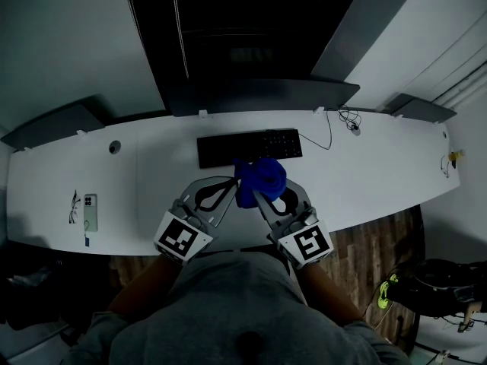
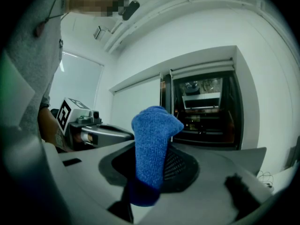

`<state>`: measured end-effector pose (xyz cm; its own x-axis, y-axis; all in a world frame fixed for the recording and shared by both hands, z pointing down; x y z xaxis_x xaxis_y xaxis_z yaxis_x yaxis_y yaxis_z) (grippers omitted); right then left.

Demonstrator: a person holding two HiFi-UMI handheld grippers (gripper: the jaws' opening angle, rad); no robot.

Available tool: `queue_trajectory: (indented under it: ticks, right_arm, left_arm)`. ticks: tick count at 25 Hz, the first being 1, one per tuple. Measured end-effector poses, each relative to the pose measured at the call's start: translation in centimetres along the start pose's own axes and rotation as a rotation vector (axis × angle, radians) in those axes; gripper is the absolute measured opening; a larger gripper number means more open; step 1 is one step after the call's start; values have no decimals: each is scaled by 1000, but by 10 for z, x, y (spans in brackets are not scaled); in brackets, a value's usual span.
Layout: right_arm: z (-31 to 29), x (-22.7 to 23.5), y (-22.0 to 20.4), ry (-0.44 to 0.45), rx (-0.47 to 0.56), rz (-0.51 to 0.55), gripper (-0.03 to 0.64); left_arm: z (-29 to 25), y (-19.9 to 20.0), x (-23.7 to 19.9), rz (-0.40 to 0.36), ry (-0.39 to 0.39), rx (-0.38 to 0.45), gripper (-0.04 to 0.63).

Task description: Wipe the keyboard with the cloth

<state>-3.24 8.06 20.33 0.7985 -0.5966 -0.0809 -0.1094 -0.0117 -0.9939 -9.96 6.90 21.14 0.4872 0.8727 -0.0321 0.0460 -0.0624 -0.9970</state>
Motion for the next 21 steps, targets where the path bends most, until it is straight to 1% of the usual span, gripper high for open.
queue_trajectory:
  ticks: [5,9,11,15,21]
  right_arm:
    - [-3,-4,1,2,35,-24,124]
    - [-2,-7,-3,0,16,-38,124]
    - [-2,-6,-4,-7,2,-34,124]
    - [-3,-6,-3,-14,6,-37,124]
    - [-3,-5,-6,-25,-4,-25,124]
  left_arm:
    - [1,-3,-2,5,0,-5,8]
    - [1,-8,-3,-11,-10,1,8]
    - [1,-8,-3,-7,-14,-1,8]
    - [0,-7,-1,16,-22,-16,8]
    - [0,-10,-1,10,-28,-19,8]
Point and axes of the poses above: the fingertips, and each gripper's own axes: z backward along the fingers, x to its right, y out of its top, the point moved 2 cm from there along z, backward along the fingers, and after that the axes turned 1 degree about x, right-handed, at the moved point
